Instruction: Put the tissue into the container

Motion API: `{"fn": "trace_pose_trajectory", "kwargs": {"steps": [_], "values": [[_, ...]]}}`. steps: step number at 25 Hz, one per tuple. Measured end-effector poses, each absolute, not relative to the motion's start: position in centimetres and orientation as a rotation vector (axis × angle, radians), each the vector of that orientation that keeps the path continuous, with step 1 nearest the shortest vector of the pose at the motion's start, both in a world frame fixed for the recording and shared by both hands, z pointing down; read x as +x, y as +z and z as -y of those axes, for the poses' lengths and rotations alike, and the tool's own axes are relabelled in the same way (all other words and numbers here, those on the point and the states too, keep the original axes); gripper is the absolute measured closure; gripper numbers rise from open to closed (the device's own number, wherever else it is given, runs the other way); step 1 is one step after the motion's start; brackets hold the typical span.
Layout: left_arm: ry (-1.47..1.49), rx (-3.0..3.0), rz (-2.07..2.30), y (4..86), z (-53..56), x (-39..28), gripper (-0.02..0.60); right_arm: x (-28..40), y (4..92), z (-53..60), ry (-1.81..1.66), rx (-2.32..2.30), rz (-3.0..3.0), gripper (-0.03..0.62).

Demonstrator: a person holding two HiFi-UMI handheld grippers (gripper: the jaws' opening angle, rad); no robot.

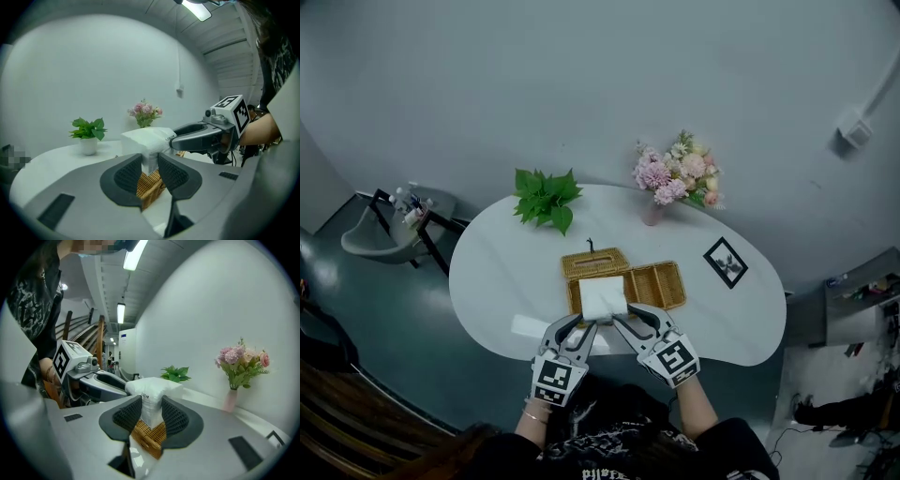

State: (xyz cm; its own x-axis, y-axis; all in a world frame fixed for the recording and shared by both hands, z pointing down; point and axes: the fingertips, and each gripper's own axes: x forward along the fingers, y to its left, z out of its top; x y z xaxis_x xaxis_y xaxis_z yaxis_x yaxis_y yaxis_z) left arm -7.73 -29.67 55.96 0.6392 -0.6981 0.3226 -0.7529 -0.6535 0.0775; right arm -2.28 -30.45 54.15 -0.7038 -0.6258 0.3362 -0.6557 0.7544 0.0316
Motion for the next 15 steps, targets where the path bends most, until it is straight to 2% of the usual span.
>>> {"fn": "trace_pose_trajectory", "kwargs": {"steps": [15], "values": [[0.606,2.662,1.109,58.3,31.2,-7.9,0.466,-2.5,56.4,32.6,0.176,0.903,2.537,0.441]]}}
